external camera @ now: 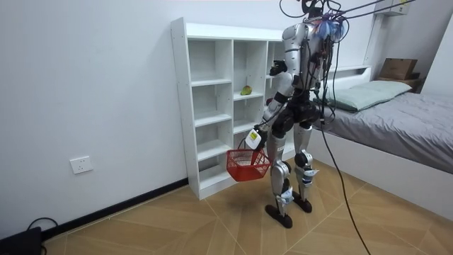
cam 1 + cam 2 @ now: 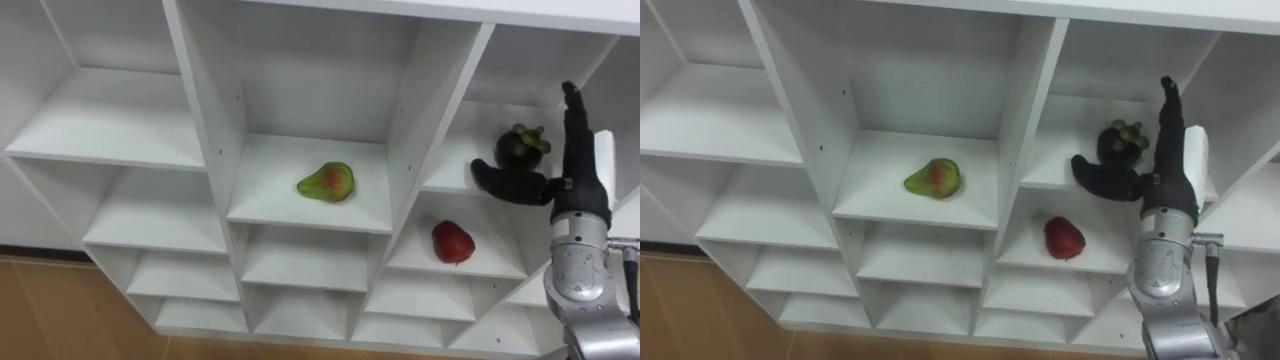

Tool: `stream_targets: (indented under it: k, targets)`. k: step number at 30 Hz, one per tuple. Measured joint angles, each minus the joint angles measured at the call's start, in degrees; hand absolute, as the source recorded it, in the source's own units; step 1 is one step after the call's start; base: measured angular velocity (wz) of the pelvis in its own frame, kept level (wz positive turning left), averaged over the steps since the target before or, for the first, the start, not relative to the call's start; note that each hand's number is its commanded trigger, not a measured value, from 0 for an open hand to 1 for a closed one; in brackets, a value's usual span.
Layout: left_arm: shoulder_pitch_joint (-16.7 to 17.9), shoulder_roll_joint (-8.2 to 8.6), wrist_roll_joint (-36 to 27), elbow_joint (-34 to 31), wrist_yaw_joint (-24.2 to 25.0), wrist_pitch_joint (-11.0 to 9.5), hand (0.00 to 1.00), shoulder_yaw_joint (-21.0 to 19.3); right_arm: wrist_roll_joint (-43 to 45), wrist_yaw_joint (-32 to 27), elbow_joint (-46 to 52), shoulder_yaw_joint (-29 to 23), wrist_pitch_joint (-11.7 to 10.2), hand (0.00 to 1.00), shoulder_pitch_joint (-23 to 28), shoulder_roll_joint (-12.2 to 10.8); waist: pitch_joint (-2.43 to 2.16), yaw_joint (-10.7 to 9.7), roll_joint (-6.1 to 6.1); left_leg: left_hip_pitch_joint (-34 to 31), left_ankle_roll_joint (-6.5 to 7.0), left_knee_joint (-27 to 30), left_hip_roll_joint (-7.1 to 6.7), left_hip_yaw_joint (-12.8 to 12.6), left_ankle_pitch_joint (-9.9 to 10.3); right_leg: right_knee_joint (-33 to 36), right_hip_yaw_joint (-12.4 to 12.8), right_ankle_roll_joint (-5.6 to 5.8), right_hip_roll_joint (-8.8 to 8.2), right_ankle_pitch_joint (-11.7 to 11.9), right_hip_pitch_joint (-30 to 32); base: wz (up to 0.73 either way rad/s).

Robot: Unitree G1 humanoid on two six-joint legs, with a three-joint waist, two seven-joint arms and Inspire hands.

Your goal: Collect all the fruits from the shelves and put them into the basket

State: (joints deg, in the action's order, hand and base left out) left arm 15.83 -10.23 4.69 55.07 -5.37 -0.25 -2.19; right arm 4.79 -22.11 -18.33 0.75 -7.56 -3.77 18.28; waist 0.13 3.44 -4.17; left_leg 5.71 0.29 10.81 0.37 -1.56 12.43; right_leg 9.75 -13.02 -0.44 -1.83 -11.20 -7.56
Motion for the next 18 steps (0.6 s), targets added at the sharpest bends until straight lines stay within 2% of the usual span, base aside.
stream_targets:
  k: [14,18]
  targets:
    - [1.0,-0.08,0.1,0.1,0.6,0.1,1.0,0.0,-1.3,2.3,-3.6,-0.4,-0.1,0.0,-1.9,0.0,0.34,-0.2,-0.06,0.7,0.02,0.2,-0.16,0.4,0.0,-0.3,-0.3,0.05,-0.03,0.1,-1.1,0.01]
    - [1.0,-0.32,0.1,0.1,0.9,0.9,1.0,0.1,-5.4,4.1,-4.8,-0.4,0.0,0.0,-1.9,0.0,0.34,-0.5,-0.14,0.8,0.02,0.5,-0.19,0.8,0.0,-1.0,-0.8,0.14,-0.04,0.2,-1.7,0.06]
